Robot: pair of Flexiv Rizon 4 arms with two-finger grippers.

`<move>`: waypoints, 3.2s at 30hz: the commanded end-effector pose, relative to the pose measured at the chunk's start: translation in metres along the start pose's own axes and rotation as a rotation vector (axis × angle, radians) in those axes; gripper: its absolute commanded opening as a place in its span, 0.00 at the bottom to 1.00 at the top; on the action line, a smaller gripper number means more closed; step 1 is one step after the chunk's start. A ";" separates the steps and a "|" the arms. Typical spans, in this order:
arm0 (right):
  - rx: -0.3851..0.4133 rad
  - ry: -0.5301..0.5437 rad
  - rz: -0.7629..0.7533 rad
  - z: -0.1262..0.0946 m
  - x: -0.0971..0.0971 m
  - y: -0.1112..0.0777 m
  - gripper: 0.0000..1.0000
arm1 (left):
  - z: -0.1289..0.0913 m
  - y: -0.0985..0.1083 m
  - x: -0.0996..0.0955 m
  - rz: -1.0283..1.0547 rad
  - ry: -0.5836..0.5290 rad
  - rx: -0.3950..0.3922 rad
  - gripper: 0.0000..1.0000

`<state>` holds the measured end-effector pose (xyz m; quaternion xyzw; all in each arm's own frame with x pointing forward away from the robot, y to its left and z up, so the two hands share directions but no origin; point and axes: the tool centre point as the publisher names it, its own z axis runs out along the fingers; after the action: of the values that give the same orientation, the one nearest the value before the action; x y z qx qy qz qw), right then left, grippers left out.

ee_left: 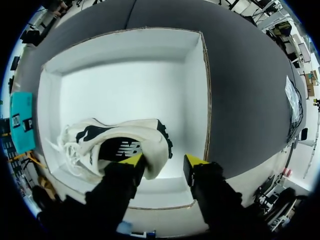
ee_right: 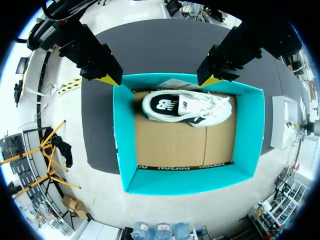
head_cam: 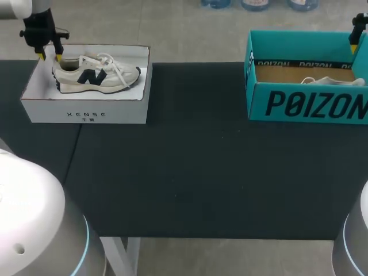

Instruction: Take the shoe out of the shoebox, open the shoe tongue, remove and reinsert the insole, then place the shoe into the shoebox

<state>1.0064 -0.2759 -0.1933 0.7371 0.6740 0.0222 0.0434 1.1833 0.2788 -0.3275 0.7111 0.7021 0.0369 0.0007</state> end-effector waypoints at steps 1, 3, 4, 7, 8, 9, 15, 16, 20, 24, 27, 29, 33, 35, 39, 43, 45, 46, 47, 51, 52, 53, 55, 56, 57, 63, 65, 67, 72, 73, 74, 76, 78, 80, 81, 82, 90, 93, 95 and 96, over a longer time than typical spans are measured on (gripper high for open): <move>-0.003 0.001 0.001 0.000 0.000 -0.001 1.00 | 0.008 0.007 0.003 0.017 -0.004 0.010 0.49; -0.003 0.001 0.001 0.000 0.000 -0.001 1.00 | 0.011 0.006 0.003 0.025 -0.006 0.013 0.48; -0.003 0.001 0.001 0.000 0.000 -0.001 1.00 | 0.012 0.006 0.003 0.032 -0.007 0.012 0.48; -0.003 0.001 0.001 0.000 0.000 -0.001 1.00 | 0.018 0.005 0.001 0.052 -0.015 0.010 0.49; -0.003 0.001 0.001 0.000 0.000 -0.001 1.00 | 0.020 0.005 0.001 0.055 -0.017 0.011 0.49; -0.003 0.001 0.001 0.000 0.000 -0.001 1.00 | 0.021 0.005 0.001 0.056 -0.019 0.012 0.50; -0.003 0.001 0.001 0.000 0.000 -0.001 1.00 | 0.030 0.005 -0.002 0.061 -0.032 0.016 0.52; -0.003 0.001 0.001 0.000 0.000 -0.001 1.00 | 0.032 0.006 -0.002 0.060 -0.033 0.019 0.52; -0.003 0.001 0.001 0.000 0.000 -0.001 1.00 | 0.037 0.007 -0.003 0.053 -0.040 0.029 0.54; -0.003 0.001 0.001 0.000 0.000 -0.001 1.00 | 0.043 0.009 -0.004 0.043 -0.065 0.039 0.54; -0.003 0.001 0.001 0.000 0.000 -0.001 1.00 | 0.046 0.012 -0.002 0.037 -0.077 0.043 0.55; -0.003 0.001 0.001 0.000 0.000 -0.001 1.00 | 0.049 0.012 -0.001 0.037 -0.077 0.047 0.54; -0.003 0.001 0.001 0.000 0.000 -0.001 1.00 | 0.053 0.011 0.002 0.036 -0.064 0.062 0.56; -0.003 0.001 0.001 0.000 0.000 -0.001 1.00 | 0.054 0.010 0.003 0.040 -0.060 0.068 0.59; -0.003 0.001 0.001 0.000 0.000 -0.001 1.00 | 0.061 0.008 0.003 0.044 -0.060 0.076 0.59; -0.003 0.001 0.001 0.000 0.000 -0.001 1.00 | 0.067 0.005 0.000 0.052 -0.071 0.095 0.58; -0.003 0.001 0.001 0.000 0.000 -0.001 1.00 | 0.072 0.004 -0.002 0.056 -0.072 0.103 0.50; -0.003 0.001 0.001 0.000 0.000 -0.001 1.00 | 0.073 0.004 -0.002 0.057 -0.073 0.108 0.49; -0.003 0.001 0.001 0.000 0.000 -0.001 1.00 | 0.074 0.003 -0.002 0.057 -0.073 0.110 0.48; -0.003 0.001 0.001 0.000 0.000 -0.001 1.00 | 0.075 0.003 0.000 0.058 -0.072 0.119 0.37; -0.003 0.001 0.001 0.000 0.000 -0.001 1.00 | 0.075 0.002 0.000 0.059 -0.071 0.121 0.32; -0.003 0.001 0.001 0.000 0.000 -0.001 1.00 | 0.075 0.002 0.001 0.061 -0.070 0.122 0.22; -0.003 0.001 0.001 0.000 0.000 -0.001 1.00 | 0.074 0.002 0.002 0.067 -0.065 0.122 0.09; -0.003 0.001 0.001 0.000 0.000 -0.001 1.00 | 0.073 0.001 0.003 0.069 -0.065 0.121 0.03; -0.003 0.001 0.001 0.000 0.000 -0.001 1.00 | 0.073 0.001 0.003 0.071 -0.065 0.121 0.00; -0.003 0.001 0.001 0.000 0.000 -0.001 1.00 | 0.060 0.002 0.006 0.101 -0.047 0.106 0.00; -0.003 0.001 0.001 0.000 0.000 -0.001 1.00 | 0.050 0.002 0.006 0.110 -0.036 0.099 0.00; -0.003 0.001 0.001 0.000 0.000 -0.001 1.00 | 0.034 0.001 0.006 0.114 -0.044 0.088 0.00; -0.003 0.001 0.001 0.000 0.000 -0.001 1.00 | -0.015 -0.011 0.000 0.084 -0.058 0.043 0.00; -0.003 0.001 0.001 0.000 0.000 -0.001 1.00 | -0.025 -0.015 -0.002 0.079 -0.062 0.038 0.00; -0.003 0.001 0.001 0.000 0.000 -0.001 1.00 | -0.034 -0.019 -0.005 0.073 -0.042 0.038 0.00; -0.003 0.001 0.001 0.000 0.000 -0.001 1.00 | -0.052 -0.028 -0.011 0.053 -0.049 0.011 0.00; -0.003 0.001 0.001 0.000 0.000 -0.001 1.00 | -0.066 -0.036 -0.018 0.045 -0.033 -0.019 0.00; -0.003 0.001 0.001 0.000 0.000 -0.001 1.00 | -0.078 -0.044 -0.026 0.039 0.006 -0.042 0.00; -0.003 0.001 0.001 0.000 0.000 -0.001 1.00 | -0.083 -0.048 -0.030 0.037 0.017 -0.054 0.00; -0.003 0.001 0.001 0.000 0.000 -0.001 1.00 | -0.088 -0.053 -0.033 0.029 0.030 -0.063 0.00; -0.003 0.001 0.001 0.000 0.000 -0.001 1.00 | -0.119 -0.098 -0.060 0.026 0.057 -0.131 0.00; -0.003 0.001 0.001 0.000 0.000 -0.001 1.00 | -0.124 -0.117 -0.071 0.025 0.077 -0.138 0.00; -0.003 0.001 0.001 0.000 0.000 -0.001 1.00 | -0.126 -0.129 -0.078 0.019 0.074 -0.141 0.00; -0.003 0.001 0.001 0.000 0.000 -0.001 1.00 | -0.128 -0.136 -0.082 0.016 0.071 -0.143 0.00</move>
<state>1.0064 -0.2758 -0.1934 0.7370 0.6741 0.0222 0.0434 1.1341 0.1982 -0.2252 0.7140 0.6980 0.0154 -0.0523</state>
